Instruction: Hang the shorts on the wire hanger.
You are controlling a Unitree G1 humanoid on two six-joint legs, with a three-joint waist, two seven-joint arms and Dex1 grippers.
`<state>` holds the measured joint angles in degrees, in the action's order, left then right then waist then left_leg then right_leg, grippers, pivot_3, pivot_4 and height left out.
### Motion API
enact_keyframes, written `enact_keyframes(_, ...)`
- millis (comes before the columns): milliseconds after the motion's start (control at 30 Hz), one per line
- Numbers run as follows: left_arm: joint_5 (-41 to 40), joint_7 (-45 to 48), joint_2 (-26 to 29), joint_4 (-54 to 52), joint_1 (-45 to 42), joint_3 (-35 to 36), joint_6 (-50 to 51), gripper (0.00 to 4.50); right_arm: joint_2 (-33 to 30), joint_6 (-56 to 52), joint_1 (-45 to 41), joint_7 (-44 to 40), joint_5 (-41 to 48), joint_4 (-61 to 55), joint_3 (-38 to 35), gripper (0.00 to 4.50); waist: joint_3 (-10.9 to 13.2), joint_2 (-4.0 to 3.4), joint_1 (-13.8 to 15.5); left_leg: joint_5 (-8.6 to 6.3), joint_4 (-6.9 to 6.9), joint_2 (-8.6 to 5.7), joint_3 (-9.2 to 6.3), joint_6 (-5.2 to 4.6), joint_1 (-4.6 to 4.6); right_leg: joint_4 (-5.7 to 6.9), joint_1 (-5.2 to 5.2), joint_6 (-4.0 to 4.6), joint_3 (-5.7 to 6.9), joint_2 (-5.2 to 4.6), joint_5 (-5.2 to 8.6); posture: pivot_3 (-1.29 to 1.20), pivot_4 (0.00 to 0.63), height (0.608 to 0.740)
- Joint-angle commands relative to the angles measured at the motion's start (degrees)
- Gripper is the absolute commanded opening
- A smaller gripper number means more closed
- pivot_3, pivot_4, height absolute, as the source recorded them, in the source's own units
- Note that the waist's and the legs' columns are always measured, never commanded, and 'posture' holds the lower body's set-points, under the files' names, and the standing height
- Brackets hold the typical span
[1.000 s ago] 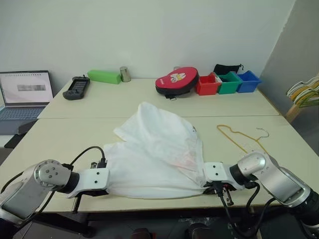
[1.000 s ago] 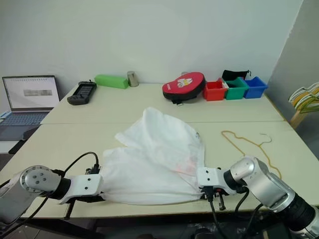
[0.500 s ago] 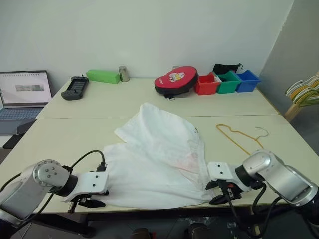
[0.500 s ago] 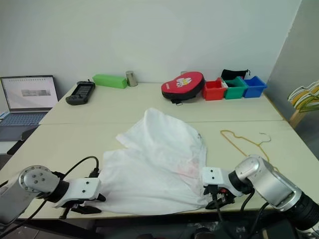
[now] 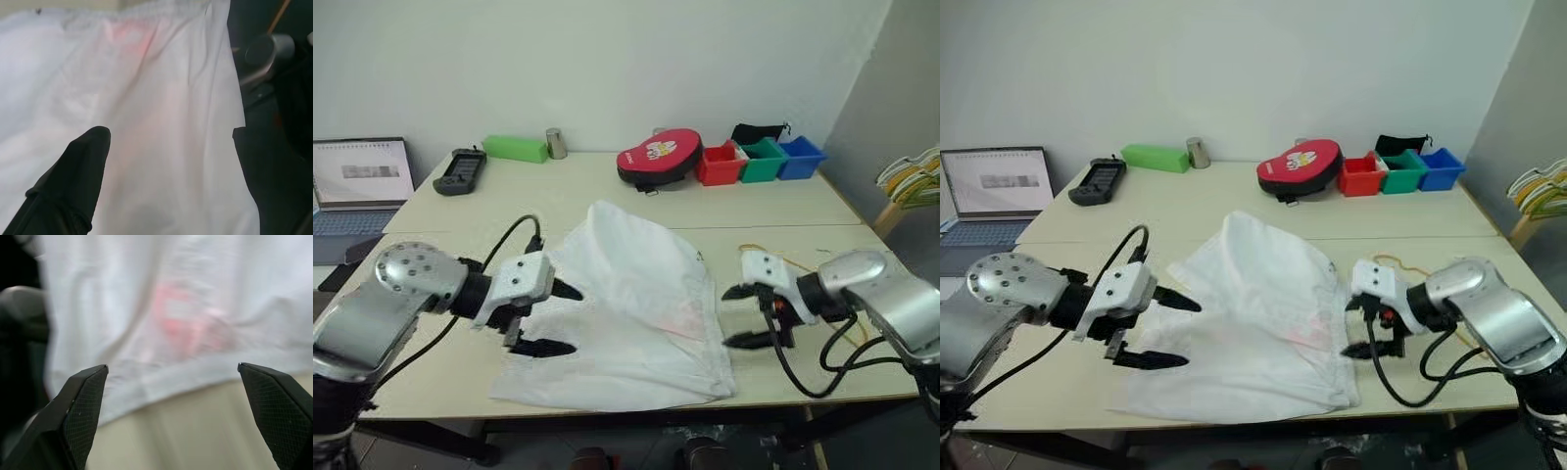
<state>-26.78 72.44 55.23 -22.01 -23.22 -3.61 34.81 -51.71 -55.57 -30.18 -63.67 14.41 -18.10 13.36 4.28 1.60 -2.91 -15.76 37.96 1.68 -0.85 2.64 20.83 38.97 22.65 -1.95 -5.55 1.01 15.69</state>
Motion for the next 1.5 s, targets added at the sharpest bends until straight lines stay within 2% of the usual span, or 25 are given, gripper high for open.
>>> enact_keyframes(33, 3.7, -10.1, -8.4, 1.5, -4.7, -4.0, 1.0, 4.24, 0.1, 4.5, -3.2, 9.6, -6.0, 14.0, -3.6, 4.50, 0.0, 0.00, -0.5, 0.00, 0.00, -0.01, -0.01, 0.00, -0.01, 0.00, -0.03, -0.08, -0.01, 0.00, -0.05, -0.09, 0.032, 0.740)
enact_keyframes(67, 5.0, -11.7, -10.2, 2.0, -5.6, -5.1, 0.8, 4.24, 0.2, 5.8, -3.9, 11.0, -6.9, 17.1, -3.9, 4.50, 0.0, 0.00, -0.7, 0.00, 0.01, -0.02, 0.01, 0.00, -0.01, -0.03, -0.04, -0.10, -0.04, 0.00, -0.06, -0.10, 0.033, 0.740)
enact_keyframes(200, 9.4, -20.0, -23.2, 8.1, -9.6, -11.0, -0.9, 4.24, -1.3, 17.1, -11.6, 13.7, -12.9, 41.1, -2.3, 4.50, 0.0, -0.04, -1.9, 0.00, 0.01, -0.09, 0.05, -0.01, 0.01, -0.06, -0.04, -0.18, -0.16, -0.02, -0.12, -0.13, 0.033, 0.740)
enact_keyframes(367, 10.9, -23.6, -30.6, 9.3, -10.2, -13.8, -0.4, 4.24, -0.1, 25.8, -17.8, 11.9, -16.4, 61.3, -1.0, 4.50, 0.0, -0.04, -4.3, -0.02, -0.05, -0.07, 0.04, -0.04, 0.02, -0.10, -0.05, -0.20, -0.21, -0.03, -0.11, -0.12, 0.036, 0.740)
enact_keyframes(500, 11.3, -24.6, -31.8, 8.0, -9.3, -14.9, 0.3, 4.24, 1.2, 26.6, -20.9, 8.0, -16.8, 70.3, -1.6, 4.50, 0.1, -0.20, -6.0, -0.07, -0.09, -0.07, -0.01, -0.13, -0.01, -0.07, -0.06, -0.21, -0.26, 0.00, -0.10, -0.11, 0.040, 0.740)
enact_keyframes(667, 11.3, -24.8, -30.9, 5.9, -7.4, -15.2, 1.5, 4.24, 2.6, 25.4, -22.3, 4.0, -16.6, 76.2, -2.4, 4.50, 0.1, -0.28, -6.9, -0.07, -0.03, -0.11, -0.03, -0.13, -0.18, -0.06, -0.45, -0.32, -0.29, -0.01, -0.04, -0.08, 0.041, 0.740)
enact_keyframes(767, 11.4, -24.8, -30.5, 5.0, -6.8, -15.0, 1.9, 4.24, 2.7, 26.8, -22.1, 3.3, -17.3, 77.7, -2.3, 4.50, 0.1, -0.31, -6.8, -0.06, 0.01, -0.13, -0.07, -0.12, -0.38, -0.03, -0.50, -0.37, -0.24, -0.01, -0.07, -0.08, 0.037, 0.740)
enact_keyframes(1300, 12.0, -25.7, -30.5, 4.6, -7.8, -15.8, 2.2, 4.24, 5.2, 27.0, -20.2, 3.4, -18.3, 81.3, -2.8, 4.50, 0.0, -0.42, -6.5, -0.05, 0.04, -0.20, -0.17, -0.12, -0.28, -0.06, -0.51, -0.42, -0.25, -0.04, -0.10, -0.07, 0.019, 0.740)
enact_keyframes(1333, 12.1, -25.7, -30.5, 4.6, -7.8, -15.8, 2.2, 4.30, 5.3, 27.0, -20.0, 3.1, -18.4, 81.2, -2.8, 4.13, 0.0, -0.42, -6.5, -0.05, 0.04, -0.20, -0.17, -0.12, -0.28, -0.06, -0.51, -0.42, -0.24, -0.04, -0.10, -0.07, 0.019, 0.740)
enact_keyframes(1500, 12.2, -25.8, -30.5, 4.5, -8.0, -15.9, 2.2, 4.30, 5.2, 26.9, -19.3, 2.1, -18.6, 80.8, -2.8, 3.12, 0.0, -0.43, -6.5, -0.05, 0.04, -0.19, -0.22, -0.12, -0.28, -0.06, -0.52, -0.42, -0.19, -0.03, -0.10, -0.07, 0.019, 0.740)
